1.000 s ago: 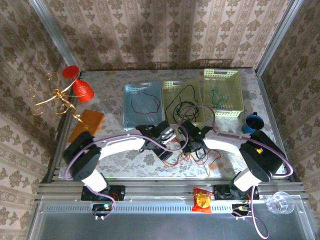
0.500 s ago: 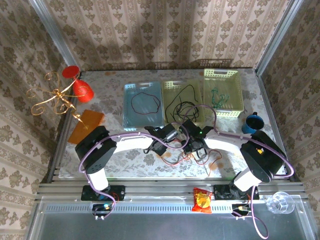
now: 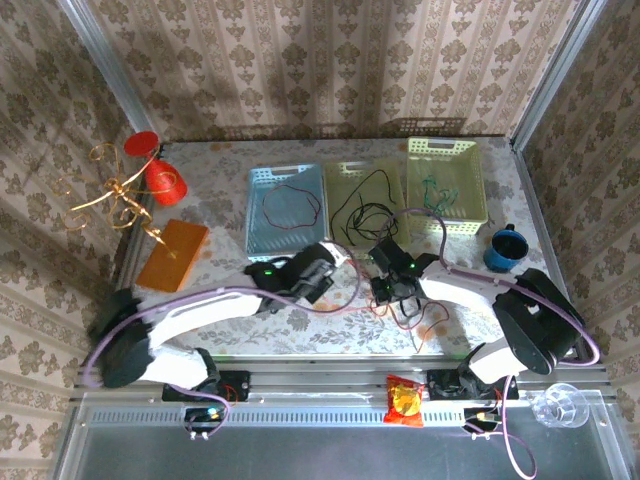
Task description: Untangle the cables
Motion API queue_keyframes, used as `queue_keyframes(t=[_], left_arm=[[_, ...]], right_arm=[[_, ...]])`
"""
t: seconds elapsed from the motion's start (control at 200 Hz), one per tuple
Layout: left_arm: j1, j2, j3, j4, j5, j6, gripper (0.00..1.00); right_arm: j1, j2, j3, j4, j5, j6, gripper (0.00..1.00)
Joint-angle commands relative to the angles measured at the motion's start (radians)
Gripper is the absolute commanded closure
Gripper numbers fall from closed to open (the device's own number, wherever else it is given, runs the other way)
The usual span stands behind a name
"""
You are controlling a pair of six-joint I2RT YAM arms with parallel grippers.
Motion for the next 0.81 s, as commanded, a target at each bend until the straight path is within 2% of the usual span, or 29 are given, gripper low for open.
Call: queue_keyframes(t=[0.0,0.165,0.36,0.495,0.695,0.8], left_arm=[[0.092,-0.162,0.036,0.099,0.056,0.084,1.0],[0.245,-0.275,0.157,0.04,0.146,0.074,1.0],[0.37,-0.301,0.309,-0.038,0.107,0.089,1.0],[0.418,-0.27,0.383,-0.02,0.143,0.108,1.0],[0.488,-0.197,0.414,0.051,0.075,0.133,1.0],[0.563,-0.117,0.386,0.093,0.132,0.079,1.0]], right_arm=[[-0.034,-0.026,-0.026,0.0,0.025,0.043,0.88],[-0.053,-0.033,-0.033,0.002,0.024,0.059,0.88],[-0.063,-0.035,-0.034,0.002,0.028,0.07,0.88],[-0.064,-0.035,-0.033,0.005,0.024,0.071,0.88],[-0.064,-0.037,-0.031,0.002,0.025,0.07,0.88],[-0.064,-0.041,-0.031,0.005,0.009,0.063,0.88]])
